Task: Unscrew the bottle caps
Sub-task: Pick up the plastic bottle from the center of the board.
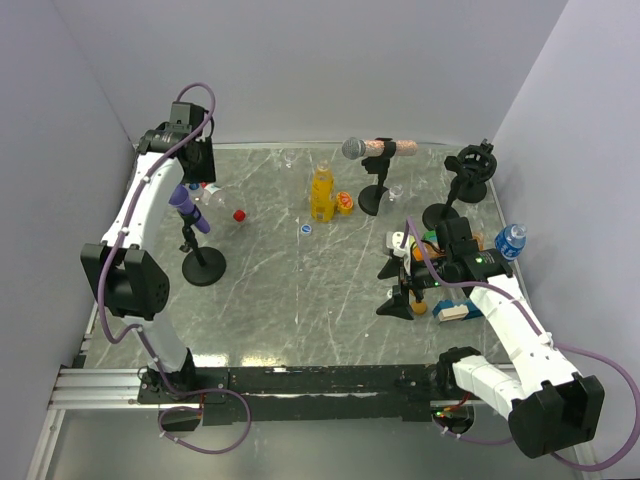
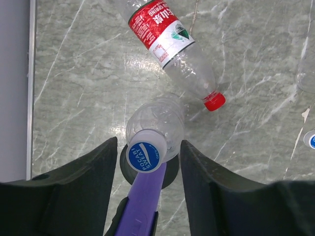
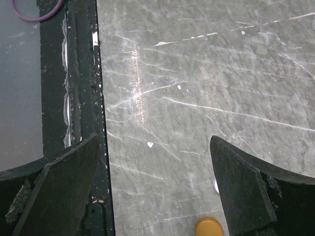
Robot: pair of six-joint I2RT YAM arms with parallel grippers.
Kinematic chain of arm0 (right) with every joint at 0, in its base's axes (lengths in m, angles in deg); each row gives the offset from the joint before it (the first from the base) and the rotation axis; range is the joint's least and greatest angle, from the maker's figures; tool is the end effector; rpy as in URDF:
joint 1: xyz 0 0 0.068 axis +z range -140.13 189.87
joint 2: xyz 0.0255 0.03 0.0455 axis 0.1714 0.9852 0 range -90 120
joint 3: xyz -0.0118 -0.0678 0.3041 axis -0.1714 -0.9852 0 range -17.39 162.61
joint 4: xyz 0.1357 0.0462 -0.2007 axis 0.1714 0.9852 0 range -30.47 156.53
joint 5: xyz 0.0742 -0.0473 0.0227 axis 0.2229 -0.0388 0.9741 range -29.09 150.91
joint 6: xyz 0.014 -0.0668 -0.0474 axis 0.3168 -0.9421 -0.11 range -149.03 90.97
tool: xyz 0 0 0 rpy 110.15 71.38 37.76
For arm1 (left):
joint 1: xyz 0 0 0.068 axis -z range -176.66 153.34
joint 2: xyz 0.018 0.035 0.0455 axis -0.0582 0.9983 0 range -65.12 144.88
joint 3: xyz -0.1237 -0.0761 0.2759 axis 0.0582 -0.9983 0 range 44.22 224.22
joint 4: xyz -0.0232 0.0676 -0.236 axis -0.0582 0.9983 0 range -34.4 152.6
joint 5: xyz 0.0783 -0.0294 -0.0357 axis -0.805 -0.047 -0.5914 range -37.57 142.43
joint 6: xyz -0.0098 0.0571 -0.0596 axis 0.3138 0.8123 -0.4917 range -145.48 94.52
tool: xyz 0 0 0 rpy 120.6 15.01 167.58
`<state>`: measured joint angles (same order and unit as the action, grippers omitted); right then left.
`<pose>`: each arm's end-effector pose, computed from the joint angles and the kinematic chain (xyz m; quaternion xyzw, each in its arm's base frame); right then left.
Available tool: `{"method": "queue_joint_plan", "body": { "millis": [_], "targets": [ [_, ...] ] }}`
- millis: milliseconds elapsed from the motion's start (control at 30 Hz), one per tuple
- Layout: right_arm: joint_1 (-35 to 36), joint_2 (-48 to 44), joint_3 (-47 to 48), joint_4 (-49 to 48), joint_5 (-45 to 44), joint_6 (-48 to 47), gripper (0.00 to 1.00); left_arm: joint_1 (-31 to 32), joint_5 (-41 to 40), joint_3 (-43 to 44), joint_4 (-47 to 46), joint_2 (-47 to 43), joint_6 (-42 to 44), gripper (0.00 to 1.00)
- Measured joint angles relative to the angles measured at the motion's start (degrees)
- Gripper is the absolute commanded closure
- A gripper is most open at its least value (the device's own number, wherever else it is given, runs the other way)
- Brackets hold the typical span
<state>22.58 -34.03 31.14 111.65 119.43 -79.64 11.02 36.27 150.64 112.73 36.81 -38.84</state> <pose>0.1244 0.0915 0.2990 -0.5511 0.6491 0.3717 0.3698 0.3930 -0.0325 0.3746 -0.0914 0.9345 0.0730 0.3361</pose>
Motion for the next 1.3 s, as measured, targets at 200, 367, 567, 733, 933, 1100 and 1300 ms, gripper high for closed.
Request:
{"method": "queue_joint_plan", "body": {
  "millis": [200,367,567,733,933,1100,1300],
  "targets": [
    [0.0,0.0,0.0,0.0,0.0,0.0,0.01,-0.07,0.07,-0.33,0.57,0.02,0.24,0.47],
    [0.0,0.0,0.0,0.0,0.02,0.0,0.01,-0.11,0.33,-0.92,1.05,0.37,0.44,0.62],
    [0.0,0.0,0.0,0.0,0.0,0.0,0.01,-0.13,0.59,-0.96,0.79,0.98,0.74,0.76],
    [0.0,0.0,0.0,0.0,0.0,0.0,0.01,-0.15,0.79,-0.63,1.25,0.98,0.63,0.83],
    [0.0,0.0,0.0,0.0,0.0,0.0,0.01,-0.17,1.29,0.39,2.23,0.63,0.66,0.89],
    [0.0,0.0,0.0,0.0,0.0,0.0,0.01,-0.17,2.36,0.44,2.45,-3.15,0.85,0.91],
    [0.0,0.09,0.0,0.0,0.0,0.0,0.01,-0.17,4.46,0.46,2.25,-9.22,1.7,0.92]
  ]
}}
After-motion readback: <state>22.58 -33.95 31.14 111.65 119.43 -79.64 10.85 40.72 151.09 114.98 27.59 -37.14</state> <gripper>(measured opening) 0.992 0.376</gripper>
